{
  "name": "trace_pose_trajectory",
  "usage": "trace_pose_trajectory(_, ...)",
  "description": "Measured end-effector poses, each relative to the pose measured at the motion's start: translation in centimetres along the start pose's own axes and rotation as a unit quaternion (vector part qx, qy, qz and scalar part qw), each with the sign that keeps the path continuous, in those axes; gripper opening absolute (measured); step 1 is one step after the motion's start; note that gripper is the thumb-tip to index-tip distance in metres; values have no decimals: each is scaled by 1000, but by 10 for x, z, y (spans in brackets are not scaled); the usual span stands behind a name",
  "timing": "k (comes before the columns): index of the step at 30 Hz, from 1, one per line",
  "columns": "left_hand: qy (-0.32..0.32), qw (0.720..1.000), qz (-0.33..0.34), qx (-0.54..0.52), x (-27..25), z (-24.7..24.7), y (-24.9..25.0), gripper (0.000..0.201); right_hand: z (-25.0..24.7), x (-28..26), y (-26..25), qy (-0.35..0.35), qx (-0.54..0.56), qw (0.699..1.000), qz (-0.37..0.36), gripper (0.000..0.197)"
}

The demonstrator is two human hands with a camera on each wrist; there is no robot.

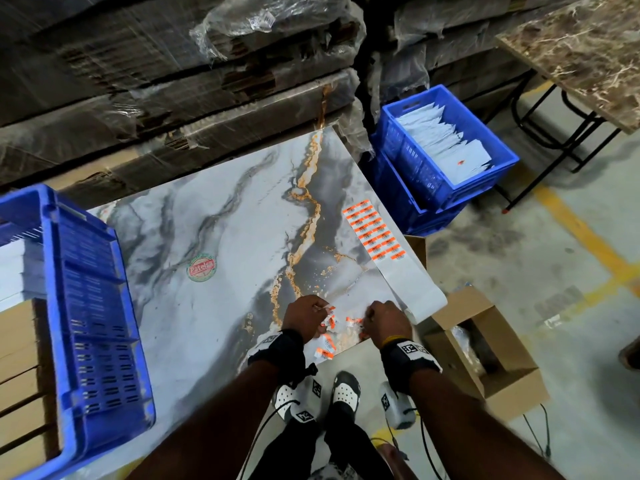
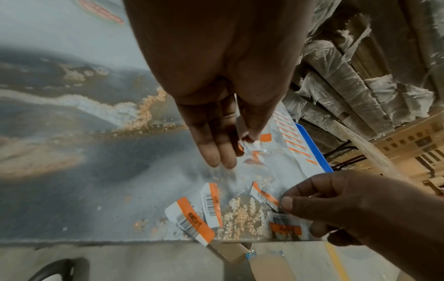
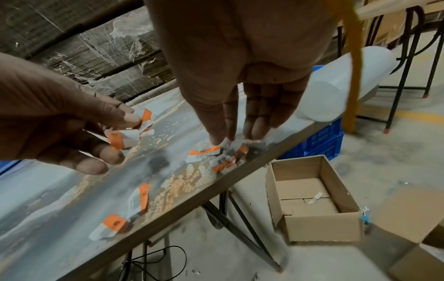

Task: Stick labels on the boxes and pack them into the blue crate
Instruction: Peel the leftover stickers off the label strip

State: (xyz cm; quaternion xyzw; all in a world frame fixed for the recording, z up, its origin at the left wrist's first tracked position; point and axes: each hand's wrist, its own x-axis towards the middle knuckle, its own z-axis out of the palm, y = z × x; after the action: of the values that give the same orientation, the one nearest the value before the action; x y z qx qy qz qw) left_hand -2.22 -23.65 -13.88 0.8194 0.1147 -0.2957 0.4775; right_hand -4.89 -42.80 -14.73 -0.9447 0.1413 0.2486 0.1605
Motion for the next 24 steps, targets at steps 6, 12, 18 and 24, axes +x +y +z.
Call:
trace_pose_trajectory(6, -24, 980, -81, -178, -5, -6, 3, 12, 1, 5, 3, -15, 9, 1000, 25, 21)
trace_pose_trajectory(12, -42, 971, -79, -223, -9, -3, 2, 21, 6, 7, 27, -36, 9, 999, -8, 20)
trace_pose_trajectory(18, -39, 974, -59, -214, -10, 3, 2, 22, 10, -6, 25, -28, 18, 999, -10, 15)
trace_pose_trajectory(24, -44, 988, 39, -145, -15, 10, 12, 25, -11, -14, 10, -48, 96, 994, -28, 10)
